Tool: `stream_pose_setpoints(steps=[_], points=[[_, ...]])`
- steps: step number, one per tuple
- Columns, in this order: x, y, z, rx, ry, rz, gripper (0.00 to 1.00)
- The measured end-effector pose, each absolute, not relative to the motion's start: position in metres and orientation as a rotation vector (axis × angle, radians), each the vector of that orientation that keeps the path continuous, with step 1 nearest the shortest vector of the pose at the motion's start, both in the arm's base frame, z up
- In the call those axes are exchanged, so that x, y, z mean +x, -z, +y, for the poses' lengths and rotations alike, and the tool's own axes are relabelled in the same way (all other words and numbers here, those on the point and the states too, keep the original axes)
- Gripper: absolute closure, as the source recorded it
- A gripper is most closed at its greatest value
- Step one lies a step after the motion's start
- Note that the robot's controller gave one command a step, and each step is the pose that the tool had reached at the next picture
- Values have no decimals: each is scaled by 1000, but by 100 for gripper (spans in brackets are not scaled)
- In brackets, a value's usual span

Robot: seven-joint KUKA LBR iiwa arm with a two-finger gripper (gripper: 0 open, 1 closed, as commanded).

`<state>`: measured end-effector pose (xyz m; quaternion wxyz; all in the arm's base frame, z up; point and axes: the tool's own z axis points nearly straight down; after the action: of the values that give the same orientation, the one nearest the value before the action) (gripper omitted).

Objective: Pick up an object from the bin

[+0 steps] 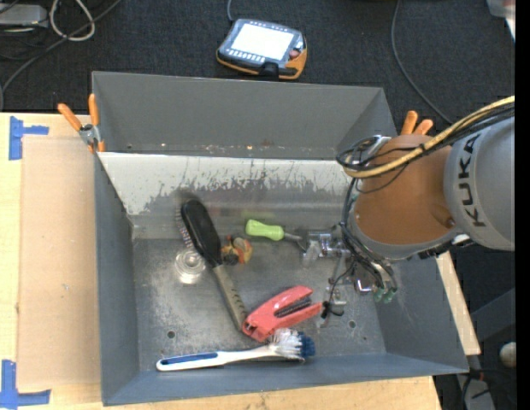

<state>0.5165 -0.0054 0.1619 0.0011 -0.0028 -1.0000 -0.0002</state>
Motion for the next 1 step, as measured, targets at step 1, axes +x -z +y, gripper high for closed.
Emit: stream_pose_setpoints(steps=[1], points=[[516,-162,-5,-9,1,-3139,0]])
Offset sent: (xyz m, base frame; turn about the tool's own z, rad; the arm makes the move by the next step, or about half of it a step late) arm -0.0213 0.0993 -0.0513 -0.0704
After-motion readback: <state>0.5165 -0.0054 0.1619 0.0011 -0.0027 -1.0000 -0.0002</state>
